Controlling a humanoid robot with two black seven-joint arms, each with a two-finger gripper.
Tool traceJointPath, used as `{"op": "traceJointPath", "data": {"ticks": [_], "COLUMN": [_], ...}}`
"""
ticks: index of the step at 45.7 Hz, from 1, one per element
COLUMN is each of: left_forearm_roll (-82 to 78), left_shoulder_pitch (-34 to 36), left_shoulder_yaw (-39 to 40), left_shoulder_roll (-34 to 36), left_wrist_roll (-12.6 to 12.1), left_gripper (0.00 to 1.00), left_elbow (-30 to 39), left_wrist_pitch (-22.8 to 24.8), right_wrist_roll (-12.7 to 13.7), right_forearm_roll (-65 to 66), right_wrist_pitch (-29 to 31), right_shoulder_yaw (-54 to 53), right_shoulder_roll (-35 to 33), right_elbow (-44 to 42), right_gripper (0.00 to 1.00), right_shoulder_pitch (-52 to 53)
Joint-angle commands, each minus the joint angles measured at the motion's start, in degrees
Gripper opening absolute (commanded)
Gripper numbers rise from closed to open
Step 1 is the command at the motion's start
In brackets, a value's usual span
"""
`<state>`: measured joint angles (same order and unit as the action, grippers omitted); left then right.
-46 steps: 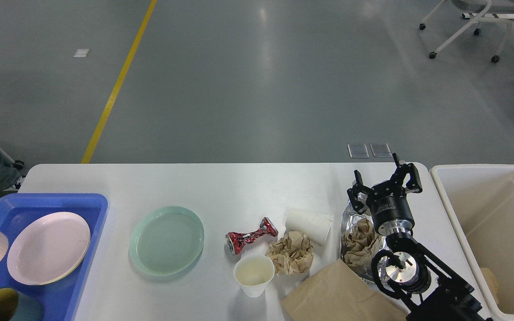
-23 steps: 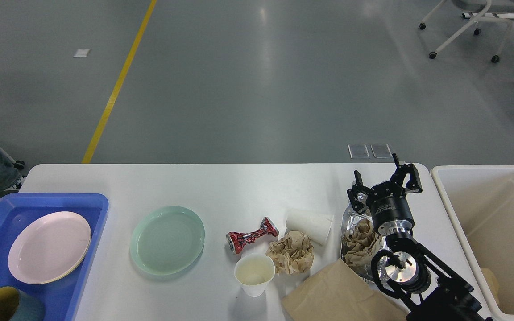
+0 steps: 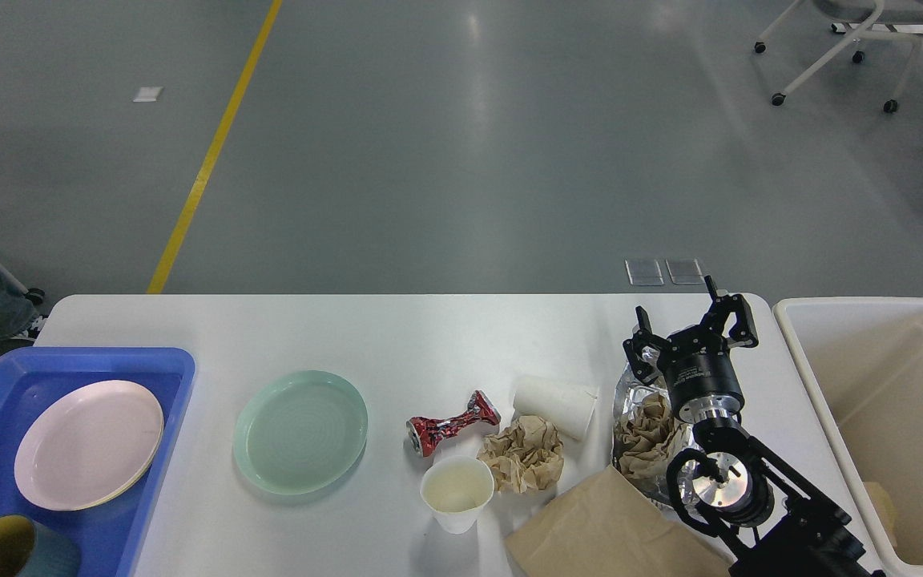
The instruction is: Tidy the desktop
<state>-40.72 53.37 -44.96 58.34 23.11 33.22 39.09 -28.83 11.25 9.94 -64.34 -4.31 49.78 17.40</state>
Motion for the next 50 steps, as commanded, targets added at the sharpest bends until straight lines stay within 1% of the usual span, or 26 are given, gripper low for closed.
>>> {"op": "traceJointPath", "data": {"ticks": [1,6,9,11,13,14,16,19,20,21,25,27,33,37,42,46,50], "left_forearm_roll": [0.12,0.64,0.82,1.00,1.17,1.43,2.05,5.46,6.87,8.28,11.89,12.07,12.42,12.51,12.51,12.51,12.51], "left_shoulder_pitch": [-1.60,-2.31,-2.40,-2.31,-2.31,-2.31,-2.31,-2.31,-2.31,-2.40,-2.40,-2.40,-2.66,-2.49,-1.87,-1.26,1.02], "left_shoulder_yaw": [0.05,0.05,0.14,0.23,0.32,0.32,0.67,1.37,1.37,1.28,1.02,0.93,0.93,0.84,0.76,0.58,-0.29], "left_shoulder_roll": [-0.24,-0.24,-0.24,-0.24,-0.24,-0.24,-0.16,0.11,0.19,0.28,0.28,0.20,0.37,0.63,1.51,3.53,4.06], "left_wrist_roll": [-0.17,-0.43,-0.79,-0.79,-0.79,-0.79,-0.79,-0.70,-0.79,-0.79,-0.70,-0.70,-0.52,-0.44,-0.26,-0.26,-0.26], "left_gripper": [0.00,0.00,0.01,0.03,0.09,0.13,0.27,0.55,0.63,0.69,0.84,0.90,0.96,0.96,0.96,0.96,0.96], "left_elbow": [-0.08,-0.08,-0.08,-0.08,0.01,0.01,0.01,0.01,0.01,-0.08,-0.08,0.01,0.18,0.36,0.45,0.71,0.71], "left_wrist_pitch": [-1.82,-3.49,-3.67,-3.67,-4.11,-4.37,-4.98,-5.60,-5.78,-5.87,-5.78,-5.60,-4.64,-4.37,-2.97,-0.07,3.35], "right_wrist_roll": [0.00,0.00,0.00,0.00,0.00,0.00,0.00,0.00,0.09,0.00,0.09,0.00,0.00,0.09,0.00,0.00,0.00], "right_forearm_roll": [0.00,0.00,0.00,0.00,0.00,0.00,0.00,0.00,0.00,0.00,0.00,0.00,0.00,0.00,0.00,0.00,0.00], "right_wrist_pitch": [-0.01,-0.01,-0.01,-0.01,-0.01,-0.01,-0.01,-0.01,-0.01,-0.01,-0.01,-0.01,-0.01,-0.01,-0.01,-0.01,-0.01], "right_shoulder_yaw": [0.00,0.00,0.00,0.00,0.00,0.00,0.00,0.00,-0.09,0.00,0.00,0.00,0.00,0.00,0.00,0.00,0.00], "right_shoulder_roll": [0.00,0.00,0.00,0.00,0.00,0.00,0.00,0.00,0.00,0.00,0.00,0.00,0.00,0.00,0.00,0.00,0.00], "right_elbow": [0.06,-0.03,0.06,-0.03,-0.03,-0.03,0.06,-0.03,0.06,0.06,-0.03,-0.03,0.06,0.06,0.06,0.06,0.06], "right_gripper": [1.00,1.00,1.00,1.00,1.00,1.00,1.00,1.00,1.00,1.00,1.00,1.00,1.00,1.00,1.00,1.00,1.00], "right_shoulder_pitch": [0.00,0.00,0.00,0.00,0.00,0.00,0.00,0.00,0.00,0.00,0.00,0.00,0.00,0.00,0.00,0.00,0.00]}}
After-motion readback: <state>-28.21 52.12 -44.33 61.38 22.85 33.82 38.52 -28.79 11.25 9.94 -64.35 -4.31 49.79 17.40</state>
